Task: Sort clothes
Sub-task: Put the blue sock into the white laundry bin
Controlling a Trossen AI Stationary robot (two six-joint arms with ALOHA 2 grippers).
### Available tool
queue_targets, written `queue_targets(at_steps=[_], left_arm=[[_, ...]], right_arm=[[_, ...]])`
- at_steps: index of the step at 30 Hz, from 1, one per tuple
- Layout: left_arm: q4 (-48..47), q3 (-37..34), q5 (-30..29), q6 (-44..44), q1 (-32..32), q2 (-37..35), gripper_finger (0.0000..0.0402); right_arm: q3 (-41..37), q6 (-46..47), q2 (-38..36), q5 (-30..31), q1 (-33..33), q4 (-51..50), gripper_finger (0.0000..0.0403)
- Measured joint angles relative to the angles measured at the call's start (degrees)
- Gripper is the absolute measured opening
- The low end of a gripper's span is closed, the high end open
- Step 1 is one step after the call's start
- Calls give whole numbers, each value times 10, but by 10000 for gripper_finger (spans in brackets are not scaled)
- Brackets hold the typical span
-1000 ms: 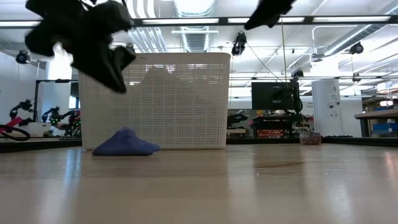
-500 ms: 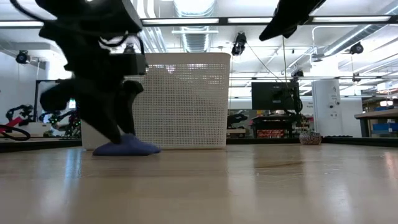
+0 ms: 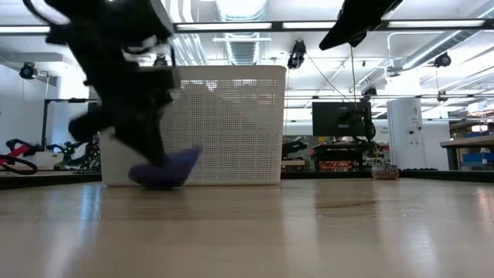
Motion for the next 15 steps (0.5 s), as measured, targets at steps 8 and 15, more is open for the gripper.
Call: queue_targets(at_steps=[8,15], left_arm=[[12,0,-5,-4,-2,-177,3],[82,1,-71,67,17,-302,1]], right_arm=[[0,-2,0,0,0,0,0],[0,-7,0,0,0,8,0]])
